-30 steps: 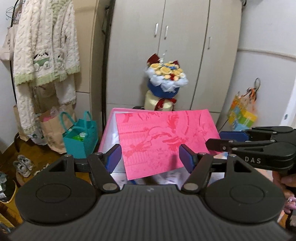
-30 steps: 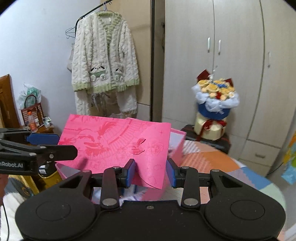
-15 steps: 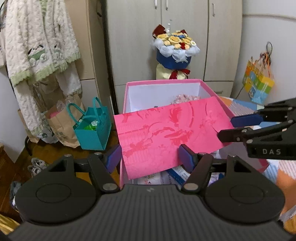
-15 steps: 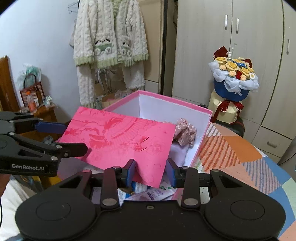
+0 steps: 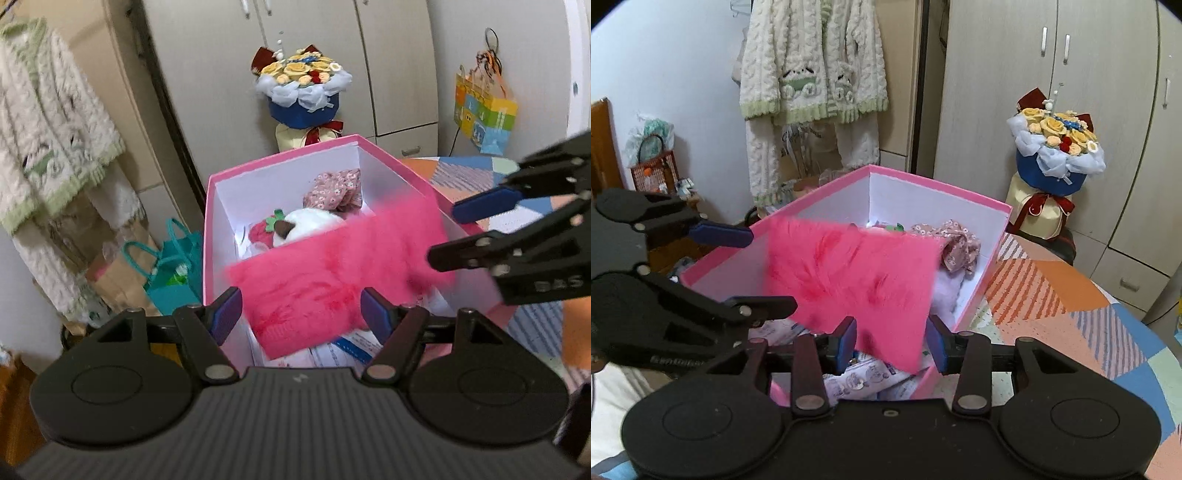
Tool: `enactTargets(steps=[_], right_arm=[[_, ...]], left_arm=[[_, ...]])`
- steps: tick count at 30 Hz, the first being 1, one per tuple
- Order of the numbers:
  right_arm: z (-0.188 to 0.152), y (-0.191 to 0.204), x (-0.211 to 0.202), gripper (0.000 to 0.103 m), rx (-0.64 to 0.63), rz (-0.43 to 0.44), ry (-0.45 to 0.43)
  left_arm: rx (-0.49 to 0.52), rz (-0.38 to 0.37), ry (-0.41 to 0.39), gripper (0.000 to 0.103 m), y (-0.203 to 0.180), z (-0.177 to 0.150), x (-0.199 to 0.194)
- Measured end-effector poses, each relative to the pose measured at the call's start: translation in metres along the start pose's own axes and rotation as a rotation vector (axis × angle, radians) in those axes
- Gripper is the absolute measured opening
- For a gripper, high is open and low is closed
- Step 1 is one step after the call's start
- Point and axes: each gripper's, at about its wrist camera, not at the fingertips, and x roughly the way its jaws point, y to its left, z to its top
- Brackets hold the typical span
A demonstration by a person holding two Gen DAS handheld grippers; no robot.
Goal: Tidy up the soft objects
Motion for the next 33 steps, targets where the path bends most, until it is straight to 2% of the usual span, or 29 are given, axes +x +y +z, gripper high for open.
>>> enactTargets(steps=[3, 8, 16, 18, 19, 21, 22, 24, 28, 30, 33], right_arm=[[-0.005, -0.003, -0.014, 0.053, 0.024, 0.027, -0.028], [-0.01, -0.006, -0.033, 0.054, 0.053, 0.036, -0.049], [-0.016, -0.009, -0.076, 0.057, 0.074, -0.002, -0.091], [-0.018, -0.009, -0.086, 0.058, 0.078, -0.009, -0.103], [-0.019, -0.009, -0.092, 0.063, 0.079, -0.019, -0.109], [-0.022, -0.009, -0.102, 0.073, 0.081, -0.034, -0.123], [-0.024, -0.008, -0.108, 0.073, 0.081, -0.04, -0.134], [-0.027, -0.009, -0.119, 0.074, 0.084, -0.053, -0.145], [-0.035, -0.012, -0.139, 0.091, 0.118, -0.081, -0.158], [-0.039, -0.014, -0.148, 0.098, 0.135, -0.092, -0.164], [-0.044, -0.014, -0.16, 0.102, 0.155, -0.123, -0.167]], left_arm=[[-0.054, -0.009, 0.012, 0.07, 0.008, -0.002, -0.006], [-0.106, -0.05, 0.019, 0.072, 0.013, -0.002, -0.023], [-0.087, -0.094, -0.039, 0.078, -0.006, 0.006, -0.068], [-0.081, -0.1, -0.054, 0.082, -0.012, 0.007, -0.077], [-0.078, -0.106, -0.061, 0.085, -0.016, 0.008, -0.082], [-0.077, -0.135, -0.069, 0.1, -0.021, 0.007, -0.09], [-0.083, -0.158, -0.072, 0.102, -0.024, 0.007, -0.094], [-0.101, -0.168, -0.053, 0.102, -0.027, 0.005, -0.099], [-0.106, -0.157, -0.025, 0.102, -0.039, 0.007, -0.107], [-0.1, -0.139, -0.015, 0.102, -0.045, 0.01, -0.112], [-0.095, -0.099, 0.024, 0.102, -0.055, 0.017, -0.119]])
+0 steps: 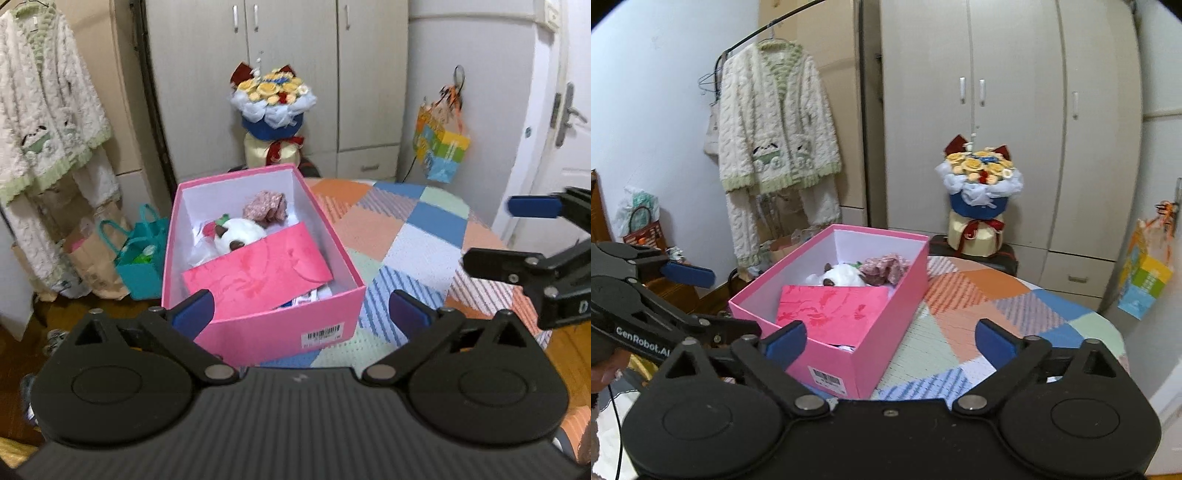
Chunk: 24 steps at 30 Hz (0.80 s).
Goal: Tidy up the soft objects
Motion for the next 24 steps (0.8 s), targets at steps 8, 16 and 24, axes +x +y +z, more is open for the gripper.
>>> enactTargets(steps=[8, 16, 24], right_arm=[[-0.011, -0.006, -0.028, 0.103, 0.1, -0.155, 0.03], [-0.034, -0.021, -0.034, 0.103, 0.193, -0.188, -0.006], [-0.044, -0.021, -0.04, 0.103, 0.189, -0.243, -0.026]], left_arm=[[-0.038, 0.006, -0.053, 0.102, -0.017, -0.007, -0.017], [-0.065, 0.073, -0.128, 0.102, -0.037, -0.022, -0.004], [-0.073, 0.121, -0.147, 0.102, -0.046, -0.026, 0.001]])
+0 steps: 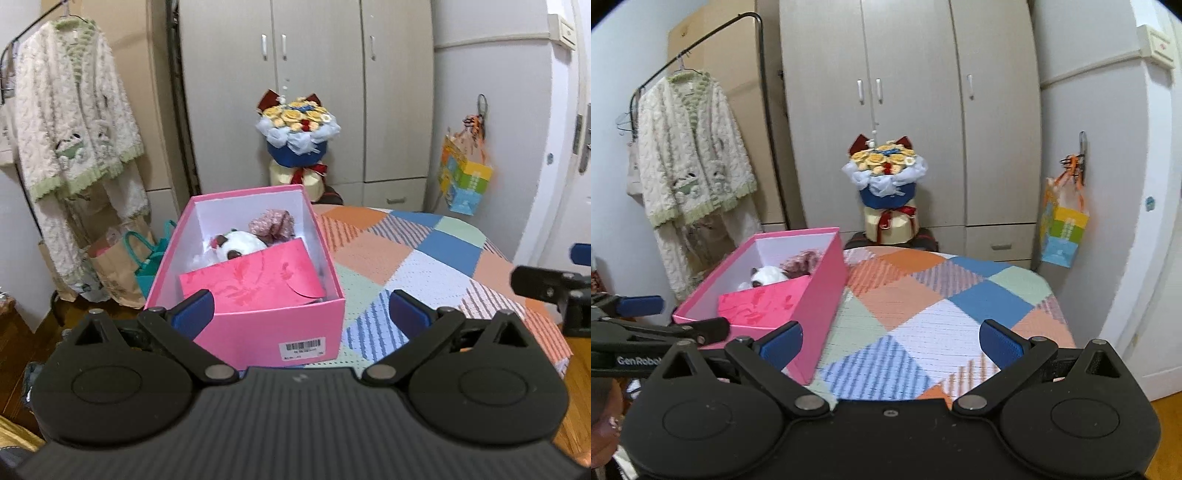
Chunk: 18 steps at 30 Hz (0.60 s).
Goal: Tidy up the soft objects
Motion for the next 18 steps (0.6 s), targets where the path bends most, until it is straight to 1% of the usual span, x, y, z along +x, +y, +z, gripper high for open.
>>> enactTargets(steps=[2, 5, 9, 14, 18], right_arm=[[-0.002, -0.001, -0.002, 0.103, -0.009, -0.029, -0.004], [-0.005, -0.005, -0.006, 0.103, -0.004, -0.048, -0.01], [-0.013, -0.001, -0.009, 0.103, -0.036, -0.078, -0.022], [-0.018, 0.002, -0.015, 0.103, -0.034, -0.054, -0.046], [-0.02, 0.006, -0.014, 0.103, -0.052, -0.081, -0.063]], left_arm=[[-0.008, 0.015, -0.011, 0.102, -0.001, -0.002, -0.002], [-0.016, 0.027, -0.026, 0.102, -0.002, -0.005, -0.005], [-0.015, 0.025, -0.052, 0.102, -0.003, -0.009, -0.009], [0.003, 0.029, -0.085, 0.102, -0.006, -0.015, -0.012], [-0.001, 0.027, -0.093, 0.102, -0.006, -0.02, -0.009]])
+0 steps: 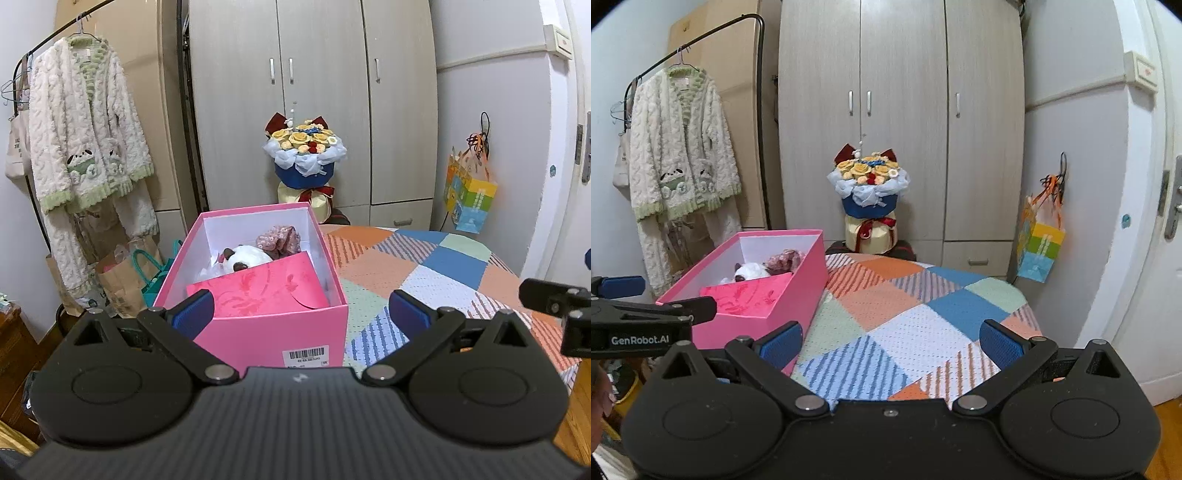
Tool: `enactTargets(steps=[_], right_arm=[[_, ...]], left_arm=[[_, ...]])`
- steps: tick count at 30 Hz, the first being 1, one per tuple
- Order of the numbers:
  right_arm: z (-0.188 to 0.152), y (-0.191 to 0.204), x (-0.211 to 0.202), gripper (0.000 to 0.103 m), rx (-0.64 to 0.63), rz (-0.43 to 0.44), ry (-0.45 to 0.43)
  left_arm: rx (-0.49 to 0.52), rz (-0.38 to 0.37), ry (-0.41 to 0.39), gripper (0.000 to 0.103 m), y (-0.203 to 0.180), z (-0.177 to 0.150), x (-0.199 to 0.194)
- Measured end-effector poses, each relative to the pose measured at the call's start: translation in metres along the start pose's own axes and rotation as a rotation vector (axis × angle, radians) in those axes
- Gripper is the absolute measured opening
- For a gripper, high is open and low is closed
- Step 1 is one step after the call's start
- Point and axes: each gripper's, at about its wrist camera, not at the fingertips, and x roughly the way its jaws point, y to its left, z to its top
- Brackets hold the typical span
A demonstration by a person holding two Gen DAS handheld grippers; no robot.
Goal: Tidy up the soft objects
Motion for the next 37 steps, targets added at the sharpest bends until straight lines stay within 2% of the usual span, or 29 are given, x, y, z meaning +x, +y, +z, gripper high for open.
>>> enactTargets(steps=[15, 29, 37], right_arm=[[-0.01, -0.002, 0.004, 0.103, 0.002, -0.101, -0.013], [-0.015, -0.005, 0.003, 0.103, 0.015, -0.112, -0.011], [-0.021, -0.01, 0.011, 0.103, 0.053, -0.058, 0.037]], left_arm=[[-0.045, 0.01, -0.029, 0.102, 0.006, -0.01, -0.003], [-0.047, 0.049, -0.03, 0.102, 0.009, -0.014, -0.003], [-0.054, 0.056, -0.022, 0.102, 0.012, -0.015, -0.002]])
